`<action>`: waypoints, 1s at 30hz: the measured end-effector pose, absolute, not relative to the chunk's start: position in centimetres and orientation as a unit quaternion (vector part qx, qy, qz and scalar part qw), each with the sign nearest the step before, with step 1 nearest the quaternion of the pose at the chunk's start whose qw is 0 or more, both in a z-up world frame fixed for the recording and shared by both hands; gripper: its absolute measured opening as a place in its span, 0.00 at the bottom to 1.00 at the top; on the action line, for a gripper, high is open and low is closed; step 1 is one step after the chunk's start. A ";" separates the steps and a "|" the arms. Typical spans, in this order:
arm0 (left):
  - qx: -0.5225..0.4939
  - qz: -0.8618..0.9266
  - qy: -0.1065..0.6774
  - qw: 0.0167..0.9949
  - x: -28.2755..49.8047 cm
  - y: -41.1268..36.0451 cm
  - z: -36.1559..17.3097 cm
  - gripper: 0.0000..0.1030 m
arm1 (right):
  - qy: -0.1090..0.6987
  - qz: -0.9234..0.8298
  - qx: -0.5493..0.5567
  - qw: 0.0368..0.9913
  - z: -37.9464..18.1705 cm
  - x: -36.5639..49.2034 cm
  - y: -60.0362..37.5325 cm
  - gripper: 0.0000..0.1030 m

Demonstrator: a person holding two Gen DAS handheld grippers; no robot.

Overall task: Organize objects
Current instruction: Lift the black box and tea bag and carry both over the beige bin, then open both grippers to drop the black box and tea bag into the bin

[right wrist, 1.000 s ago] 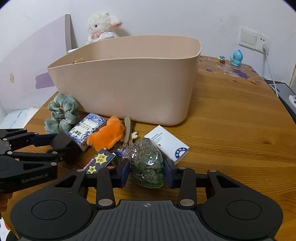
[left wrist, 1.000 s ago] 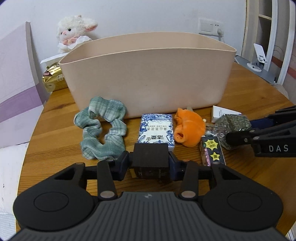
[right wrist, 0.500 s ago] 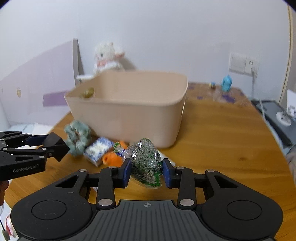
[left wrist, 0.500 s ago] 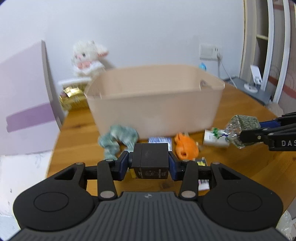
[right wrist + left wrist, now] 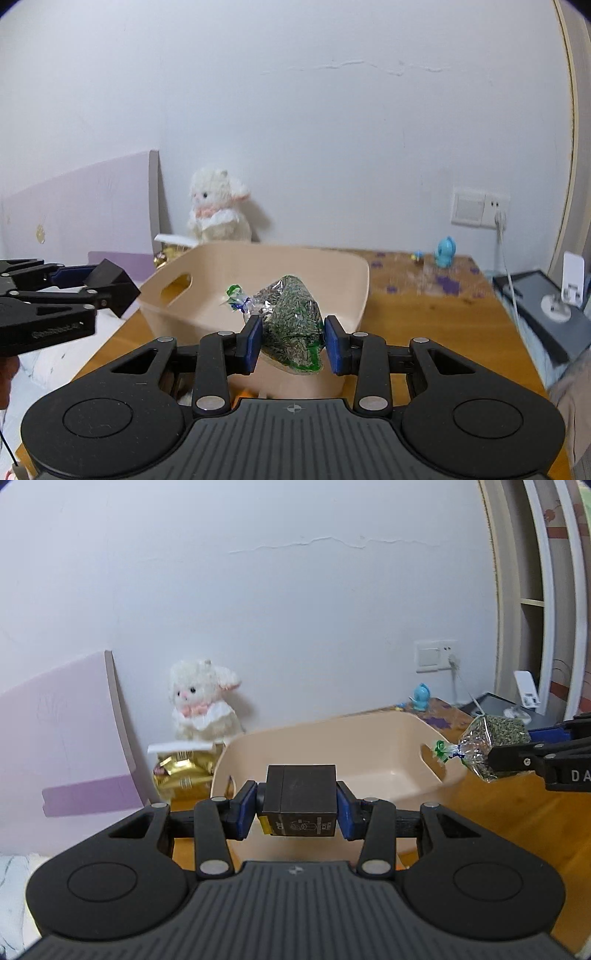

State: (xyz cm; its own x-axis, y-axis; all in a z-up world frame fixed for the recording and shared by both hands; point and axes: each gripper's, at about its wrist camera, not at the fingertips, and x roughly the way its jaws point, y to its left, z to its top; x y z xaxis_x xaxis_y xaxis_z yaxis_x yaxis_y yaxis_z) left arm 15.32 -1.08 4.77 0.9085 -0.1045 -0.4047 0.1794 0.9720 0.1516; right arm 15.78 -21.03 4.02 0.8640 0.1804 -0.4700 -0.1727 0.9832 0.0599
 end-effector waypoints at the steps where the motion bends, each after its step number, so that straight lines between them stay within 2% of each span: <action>1: 0.098 -0.069 0.203 0.972 16.1 -1.4 4.7 0.45 | 0.243 0.091 0.007 0.966 4.1 16.3 -21.0 0.32; 7: 0.108 -0.058 0.228 0.966 21.5 -3.2 3.2 0.45 | 0.254 0.083 -0.003 0.964 3.2 21.2 -20.6 0.32; 14: 0.120 -0.059 0.291 0.948 27.9 -5.2 -0.8 0.45 | 0.312 0.075 -0.033 0.946 -0.6 26.0 -19.2 0.32; 23: 0.108 -0.055 0.341 0.932 30.9 -5.3 -3.1 0.46 | 0.343 0.066 -0.050 0.936 -3.3 27.9 -18.8 0.33; 24: 0.106 -0.052 0.341 0.933 30.8 -5.2 -3.1 0.46 | 0.343 0.069 -0.046 0.936 -3.3 28.0 -18.8 0.35; 25: 0.109 -0.049 0.338 0.934 30.6 -5.2 -3.0 0.47 | 0.342 0.069 -0.041 0.936 -3.3 27.9 -19.0 0.44; 26: 0.111 -0.049 0.335 0.934 30.4 -5.1 -2.9 0.49 | 0.339 0.069 -0.037 0.938 -3.2 27.8 -19.1 0.45; 28: 0.110 -0.047 0.328 0.937 29.9 -5.0 -2.4 0.72 | 0.333 0.067 -0.035 0.940 -3.0 27.5 -19.2 0.52; 30: 0.106 -0.043 0.315 0.942 29.2 -4.6 -1.6 0.80 | 0.324 0.066 -0.030 0.943 -2.5 26.9 -19.4 0.61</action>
State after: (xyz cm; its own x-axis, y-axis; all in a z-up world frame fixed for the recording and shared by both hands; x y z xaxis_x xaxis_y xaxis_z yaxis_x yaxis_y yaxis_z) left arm 29.22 -4.62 -1.65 0.7982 -0.0136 -0.6022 0.1466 0.9741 0.1724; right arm 26.85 -19.44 -2.54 0.7811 0.1044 -0.6157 -0.1437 0.9895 -0.0146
